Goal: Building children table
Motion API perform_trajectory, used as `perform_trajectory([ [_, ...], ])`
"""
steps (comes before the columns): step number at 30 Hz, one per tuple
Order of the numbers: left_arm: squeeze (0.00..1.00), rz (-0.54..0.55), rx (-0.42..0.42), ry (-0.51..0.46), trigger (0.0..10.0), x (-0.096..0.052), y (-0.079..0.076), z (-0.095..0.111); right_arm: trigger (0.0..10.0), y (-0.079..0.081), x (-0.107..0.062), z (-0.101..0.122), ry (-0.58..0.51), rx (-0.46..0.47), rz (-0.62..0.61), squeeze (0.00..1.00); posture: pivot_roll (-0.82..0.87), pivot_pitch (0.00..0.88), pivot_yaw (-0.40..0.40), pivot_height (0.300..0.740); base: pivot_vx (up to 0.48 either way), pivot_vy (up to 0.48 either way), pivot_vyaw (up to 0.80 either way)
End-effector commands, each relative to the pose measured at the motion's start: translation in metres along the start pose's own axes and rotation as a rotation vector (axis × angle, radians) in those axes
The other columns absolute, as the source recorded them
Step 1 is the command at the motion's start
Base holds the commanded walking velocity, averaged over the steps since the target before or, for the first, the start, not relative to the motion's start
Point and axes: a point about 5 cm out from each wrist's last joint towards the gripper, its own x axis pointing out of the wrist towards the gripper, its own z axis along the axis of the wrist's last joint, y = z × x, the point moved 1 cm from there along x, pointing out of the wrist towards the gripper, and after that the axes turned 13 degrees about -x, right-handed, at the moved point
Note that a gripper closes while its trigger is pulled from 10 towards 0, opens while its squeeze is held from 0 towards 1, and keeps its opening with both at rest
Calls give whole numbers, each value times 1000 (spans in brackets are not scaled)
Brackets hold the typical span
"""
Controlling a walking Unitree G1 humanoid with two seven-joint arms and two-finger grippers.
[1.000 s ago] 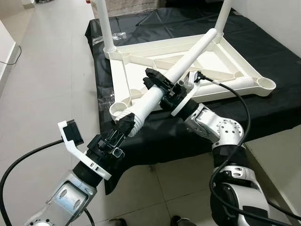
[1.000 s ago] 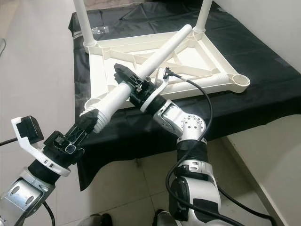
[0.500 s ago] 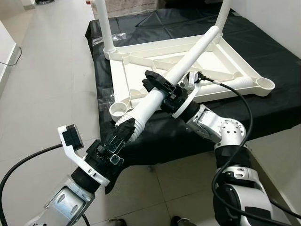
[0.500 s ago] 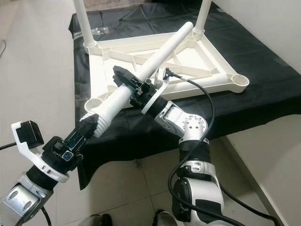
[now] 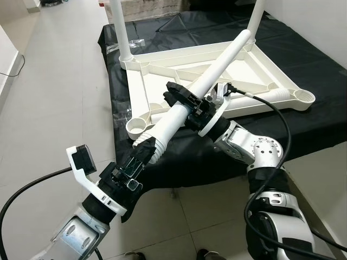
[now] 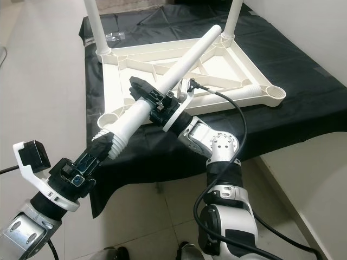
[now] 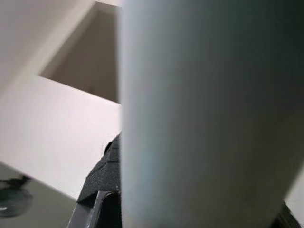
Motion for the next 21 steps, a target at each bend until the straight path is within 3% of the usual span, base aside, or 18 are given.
perform_trajectory([
  [1, 1000, -11, -23, 48, 10000, 1, -2, -9, 0, 1, 6, 2, -1, -29, -15, 0, -13, 174, 10, 740, 0, 0, 0],
  [9, 1000, -24, -5, 25, 10000, -1, -4, -4, 0, 1, 12, 32, -99, -92, -42, 0, -8, 157, 8, 740, 0, 0, 0],
  [10, 0, -12, 0, 19, 10000, -2, -2, -4, 0, 0, 12, 36, -112, -99, -48, 0, -8, 156, 8, 740, 0, 0, 0],
  [16, 0, 33, -8, 12, 10000, -8, 5, -5, 0, 0, 11, 62, -206, -176, -95, 0, -4, 135, 10, 740, 0, 0, 0],
  [18, 0, 99, 49, 21, 10000, -14, 12, -11, 0, -5, 4, 79, -271, -281, -216, 0, -3, 126, 8, 740, 0, 0, 0],
  [19, 0, 167, 111, 22, 10000, -16, 19, -14, 0, -14, -5, 88, -276, -472, -394, 0, -5, 116, 10, 740, 0, 0, 0],
  [20, 0, 167, 111, 22, 10000, -16, 19, -14, 0, -14, -5, 88, -276, -472, -394, 0, -5, 116, 10, 740, 0, 0, 0],
  [21, 0, 215, 163, 6, 10000, -16, 23, -13, 0, -16, -7, 90, -269, -552, -451, 0, -5, 116, 10, 740, 0, 0, 0],
])
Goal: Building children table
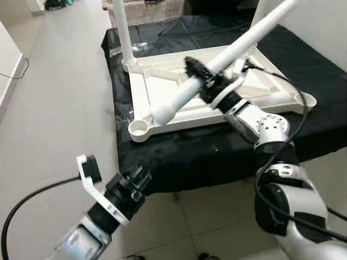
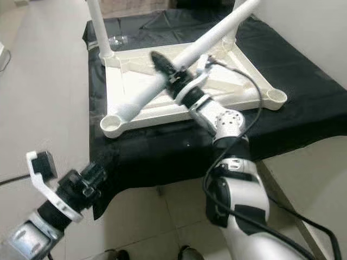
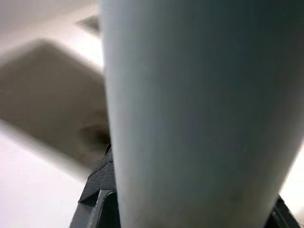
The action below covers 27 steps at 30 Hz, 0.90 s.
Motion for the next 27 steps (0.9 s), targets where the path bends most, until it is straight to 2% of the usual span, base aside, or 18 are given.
perform_trajectory([
  [1, 0, 39, 64, -11, 10000, 0, 1, 1, 0, 0, 2, -1, 0, -88, -37, 0, -5, 116, 10, 740, 0, 0, 0],
  [2, 0, 184, 143, -105, 10000, -1, 16, 9, 10000, -3, -1, -2, 7, -337, -114, 0, -6, 99, 17, 740, 0, 0, 0],
  [3, 0, 240, 194, -140, 10000, -1, 22, 13, 10000, -1, -3, -3, 6, -450, -120, 0, -11, 95, 20, 740, 0, 0, 0],
  [5, 0, 305, 284, -179, 10000, -3, 28, 19, 10000, 5, -7, -6, -13, -576, -117, 0, -10, 86, 17, 740, 0, 0, 0],
  [6, 0, 327, 322, -192, 10000, -3, 29, 22, 10000, 8, -10, -6, -26, -605, -116, 0, -10, 86, 17, 740, 0, 0, 0],
  [8, 0, 327, 322, -192, 10000, -3, 29, 22, 10000, 8, -10, -6, -26, -605, -116, 0, -10, 86, 17, 740, 0, 0, 0],
  [10, 0, 364, 395, -232, 10000, -4, 28, 27, 10000, 21, -15, -10, -46, -700, -74, 0, -12, 66, 17, 740, 0, 0, 309],
  [12, 0, 364, 395, -232, 10000, -4, 28, 27, 10000, 21, -15, -10, -46, -700, -74, 0, -12, 66, 17, 740, 0, 0, 619],
  [14, 0, 398, 458, -262, 10000, -4, 29, 29, 10000, 29, -18, -20, -58, -772, -47, 0, -15, 43, 5, 740, 0, 0, 800],
  [19, 0, 444, 519, -303, 10000, -3, 32, 31, 10000, 33, -22, -38, -43, -800, -34, 0, -12, 29, -9, 740, 0, 0, 800],
  [27, 0, 487, 615, -352, 10000, -1, 37, 35, 10000, 35, -23, -47, -33, -786, -57, 0, -16, 19, -16, 740, 31, -30, 685],
])
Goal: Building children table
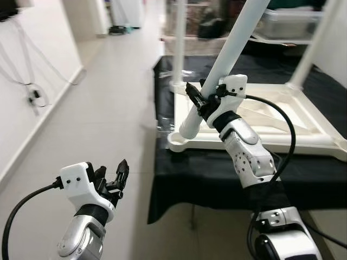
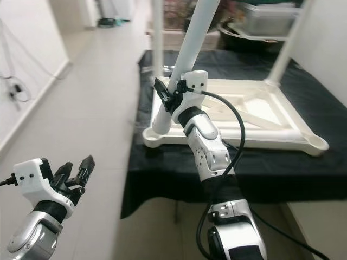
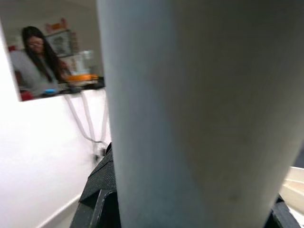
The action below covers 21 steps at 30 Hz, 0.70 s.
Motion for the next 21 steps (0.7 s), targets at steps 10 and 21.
perform_trajectory([
  [10, 0, 53, 43, -58, 10000, 4, 7, 2, 10000, 5, 0, 3, -18, 10, 13, 0, -19, 8, -26, 740, 412, -79, 0],
  [21, 0, 88, -8, -97, 10000, 4, 12, 4, 10000, 10, 1, 1, -17, 10, 31, 0, -14, 3, -36, 740, 255, 0, 0],
])
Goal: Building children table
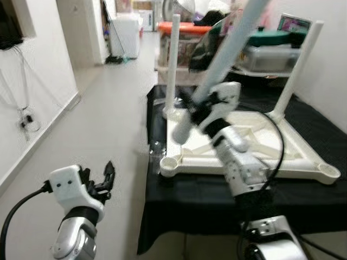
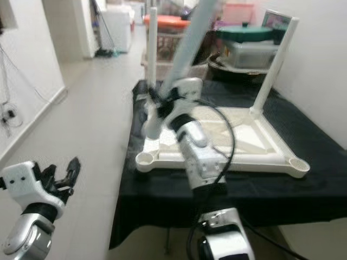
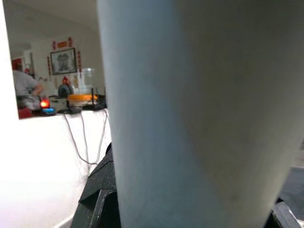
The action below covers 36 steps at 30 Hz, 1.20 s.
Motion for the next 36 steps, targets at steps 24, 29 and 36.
perform_trajectory([
  [24, 0, 19, 75, -77, 10000, 5, -1, 11, 10000, -8, 1, 2, -9, -4, -15, 0, -22, 19, -46, 740, 22, 0, 0],
  [29, 0, 1, 103, -56, 10000, 5, -3, 7, 10000, -6, 1, 1, -8, -7, -10, 0, -20, 21, -46, 740, 295, 0, 0],
  [36, 0, 8, 122, -54, 10000, 4, -1, 5, 10000, -4, 0, -1, -7, -9, -7, 0, -18, 22, -48, 740, 316, 0, 0],
])
